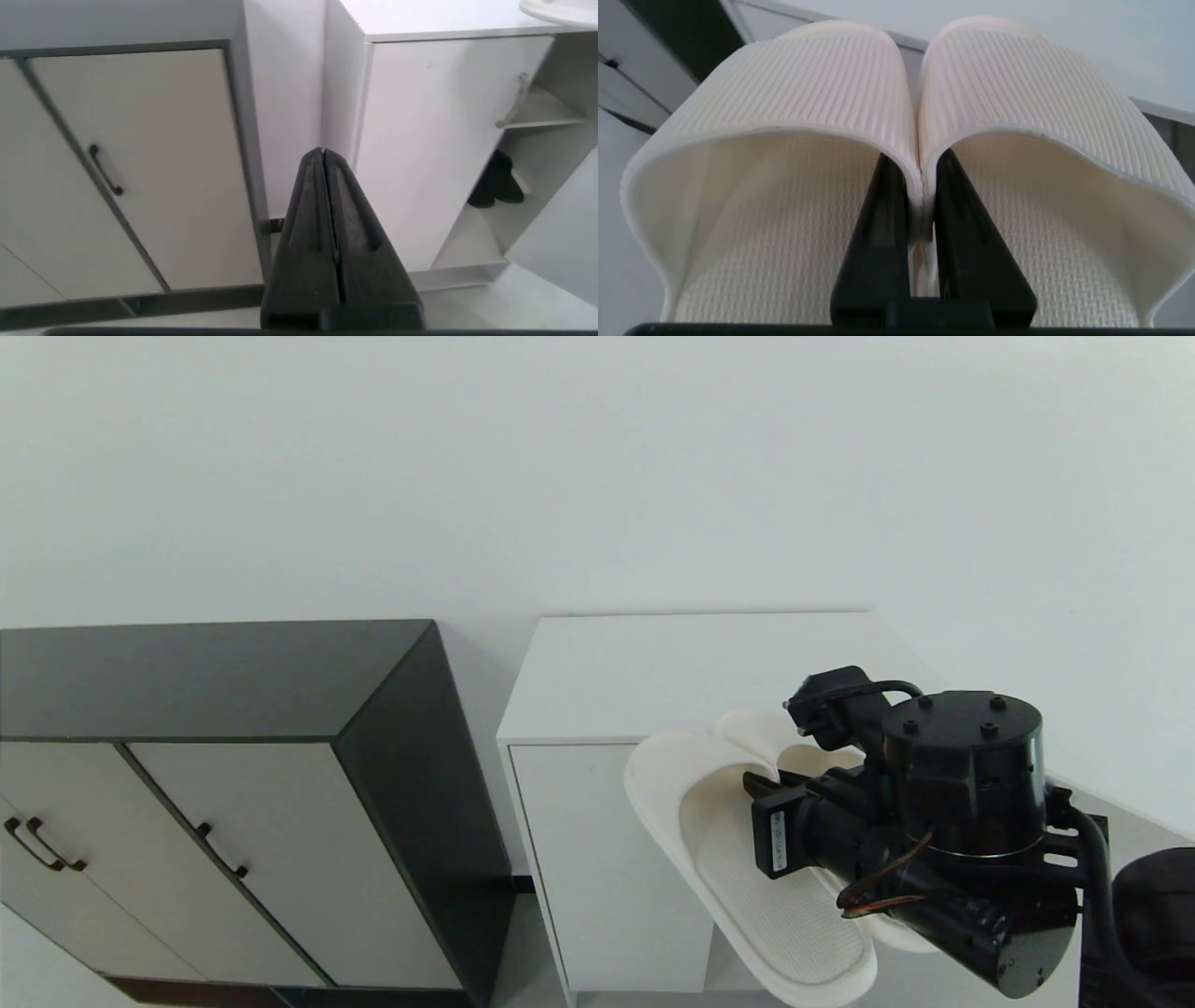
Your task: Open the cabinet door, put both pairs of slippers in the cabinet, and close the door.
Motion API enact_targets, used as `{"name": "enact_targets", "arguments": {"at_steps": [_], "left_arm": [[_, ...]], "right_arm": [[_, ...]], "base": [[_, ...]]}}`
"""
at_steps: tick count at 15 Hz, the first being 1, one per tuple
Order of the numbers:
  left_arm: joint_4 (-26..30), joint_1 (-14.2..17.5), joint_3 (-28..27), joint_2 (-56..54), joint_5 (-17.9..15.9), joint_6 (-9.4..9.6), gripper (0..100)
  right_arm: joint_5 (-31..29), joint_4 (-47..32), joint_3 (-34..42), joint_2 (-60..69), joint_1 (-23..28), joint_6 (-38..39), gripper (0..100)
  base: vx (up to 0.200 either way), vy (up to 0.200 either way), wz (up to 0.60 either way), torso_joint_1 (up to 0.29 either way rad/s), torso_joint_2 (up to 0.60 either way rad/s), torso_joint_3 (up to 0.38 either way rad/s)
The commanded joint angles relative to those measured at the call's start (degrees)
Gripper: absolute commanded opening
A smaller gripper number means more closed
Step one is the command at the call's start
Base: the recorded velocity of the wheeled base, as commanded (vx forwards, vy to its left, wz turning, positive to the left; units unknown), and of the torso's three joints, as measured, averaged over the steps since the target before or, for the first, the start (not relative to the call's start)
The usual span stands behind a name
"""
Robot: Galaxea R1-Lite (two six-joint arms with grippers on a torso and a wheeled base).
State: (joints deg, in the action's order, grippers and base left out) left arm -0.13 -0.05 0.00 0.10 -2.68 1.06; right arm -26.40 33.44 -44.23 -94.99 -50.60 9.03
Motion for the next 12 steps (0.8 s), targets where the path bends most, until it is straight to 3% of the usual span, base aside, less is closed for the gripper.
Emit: {"name": "enact_targets", "arguments": {"at_steps": [1, 8, 12], "left_arm": [[0.05, -0.04, 0.00, -0.01, -0.04, -0.01, 0], [0.05, -0.04, 0.00, -0.01, -0.04, -0.01, 0], [0.05, -0.04, 0.00, -0.01, 0.05, -0.01, 0]], "right_arm": [[0.04, 0.05, 0.46, 0.33, -0.11, -0.07, 0], [0.13, 0.14, 0.72, 0.68, -0.37, -0.16, 0], [0.21, 0.22, 1.51, 0.68, -0.37, -0.07, 0]], "base": [[0.000, -0.200, 0.00, 0.007, 0.00, 0.002], [0.000, -0.200, 0.00, 0.002, 0.00, 0.003], [0.000, 0.000, 0.00, 0.000, 0.00, 0.000]]}}
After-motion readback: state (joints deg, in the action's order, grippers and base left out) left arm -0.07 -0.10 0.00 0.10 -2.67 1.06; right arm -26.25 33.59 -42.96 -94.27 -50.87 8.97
